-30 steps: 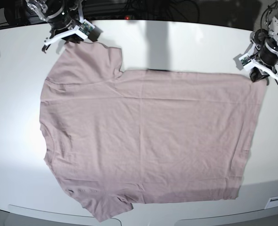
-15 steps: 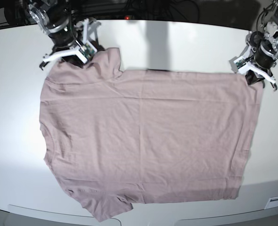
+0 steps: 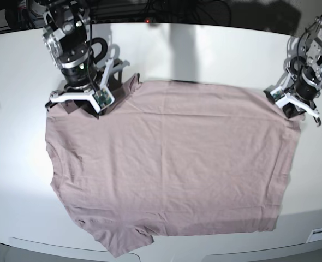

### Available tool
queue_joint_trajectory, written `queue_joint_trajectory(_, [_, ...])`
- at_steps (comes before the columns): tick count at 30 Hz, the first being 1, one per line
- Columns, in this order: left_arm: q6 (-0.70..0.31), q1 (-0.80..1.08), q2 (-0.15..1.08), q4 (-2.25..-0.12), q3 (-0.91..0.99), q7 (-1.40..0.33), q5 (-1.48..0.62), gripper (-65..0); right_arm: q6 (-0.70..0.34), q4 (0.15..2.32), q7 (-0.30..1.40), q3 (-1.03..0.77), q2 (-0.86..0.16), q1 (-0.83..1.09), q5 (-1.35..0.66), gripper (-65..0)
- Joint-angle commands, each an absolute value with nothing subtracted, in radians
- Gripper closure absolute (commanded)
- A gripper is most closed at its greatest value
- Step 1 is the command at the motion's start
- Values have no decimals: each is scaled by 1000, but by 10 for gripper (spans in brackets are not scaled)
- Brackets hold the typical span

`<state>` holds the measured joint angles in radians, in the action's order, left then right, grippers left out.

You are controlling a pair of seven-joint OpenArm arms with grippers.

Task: Fold the T-shirt properly
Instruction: 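Lift both shoulder edges and pull them across the shirt toward the hem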

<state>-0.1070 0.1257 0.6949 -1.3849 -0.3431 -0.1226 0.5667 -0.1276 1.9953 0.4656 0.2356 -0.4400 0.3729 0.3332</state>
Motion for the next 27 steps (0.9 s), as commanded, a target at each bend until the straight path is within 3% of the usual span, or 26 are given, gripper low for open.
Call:
queue_joint_trajectory(1, [-89, 104, 712, -1397, -335, -145, 564, 0, -113, 1996, 451, 229, -440, 353, 336, 0])
queue_joint_trajectory(10, [-89, 35, 712, -1397, -335, -184, 541, 0, -110, 1818, 451, 229, -429, 196, 268, 0])
queue_joint_trajectory(17, [-89, -19, 712, -1397, -335, -193, 539, 0, -110, 1797, 472, 229, -429, 115, 223, 0])
queue_joint_trajectory(27, [-89, -72, 711, -1397, -335, -182, 382, 0, -112, 1720, 479, 229, -424, 11, 145, 0])
